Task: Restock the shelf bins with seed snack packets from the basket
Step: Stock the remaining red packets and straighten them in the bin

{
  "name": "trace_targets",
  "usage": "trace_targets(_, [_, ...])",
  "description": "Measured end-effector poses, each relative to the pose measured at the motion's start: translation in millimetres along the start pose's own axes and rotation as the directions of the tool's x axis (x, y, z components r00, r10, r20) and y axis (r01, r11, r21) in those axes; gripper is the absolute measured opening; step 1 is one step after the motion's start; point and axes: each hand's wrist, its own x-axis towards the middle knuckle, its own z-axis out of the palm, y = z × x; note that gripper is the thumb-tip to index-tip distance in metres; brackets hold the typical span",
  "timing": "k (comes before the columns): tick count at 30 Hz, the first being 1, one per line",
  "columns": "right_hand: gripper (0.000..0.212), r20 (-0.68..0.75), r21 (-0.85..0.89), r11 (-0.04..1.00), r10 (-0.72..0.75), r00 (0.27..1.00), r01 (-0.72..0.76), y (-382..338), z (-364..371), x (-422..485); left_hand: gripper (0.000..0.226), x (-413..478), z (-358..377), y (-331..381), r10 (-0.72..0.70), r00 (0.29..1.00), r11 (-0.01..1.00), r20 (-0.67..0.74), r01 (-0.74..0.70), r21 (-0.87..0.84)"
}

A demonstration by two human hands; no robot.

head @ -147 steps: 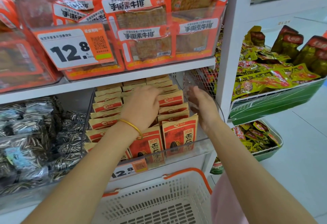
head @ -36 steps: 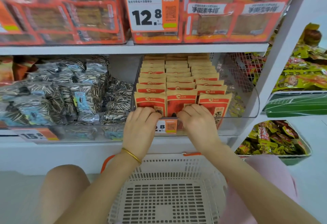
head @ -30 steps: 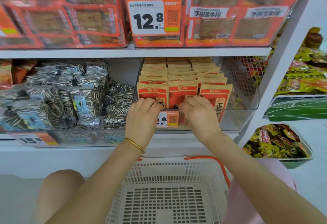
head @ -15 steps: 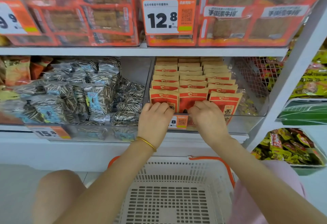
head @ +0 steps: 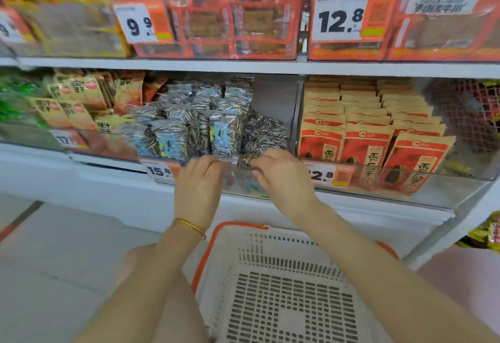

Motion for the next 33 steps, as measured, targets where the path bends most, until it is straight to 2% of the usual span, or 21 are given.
trace_targets(2, [0.010, 0.062, -0.017, 1.000, 0.015, 0.998, -0.014, -12.9, 11.3, 13.3, 0.026, -0.1, 1.8, -22.4, -0.002, 1.000, 1.000, 0.026, 0.002, 0.005])
trace_targets(6, [0.017, 0.095, -0.058, 0.998, 0.021, 0.995, -0.016, -29.6, 35.8, 29.2, 0.027, 2.8, 15.5, -51.0, 0.102, 0.995, 0.995, 0.019, -0.102, 0.011])
trace_targets(10, [0.008, 0.046, -0.019, 0.994, 0.107, 0.993, -0.106, -26.6, 54.2, 33.1, 0.029, 9.7, 23.4, -58.9, 0.163, 0.987, 0.987, 0.011, -0.163, -0.003])
trace_targets(12, [0.007, -0.014, 0.001, 0.995, 0.103, 0.995, -0.103, -26.1, 57.3, 33.9, 0.030, 13.7, 24.1, -60.7, 0.178, 0.984, 0.984, 0.008, -0.178, -0.019])
trace_targets(17, [0.011, -0.028, 0.066, 0.991, 0.122, 0.992, -0.120, -22.3, 53.8, 41.6, 0.033, 24.6, 24.2, -62.9, 0.163, 0.986, 0.982, -0.017, -0.164, -0.089])
trace_targets(33, [0.003, -0.021, 0.089, 0.985, 0.148, 0.989, -0.145, 8.6, 58.0, 71.6, 0.037, 65.5, 44.8, -56.2, 0.148, 0.987, 0.985, 0.065, -0.142, -0.100])
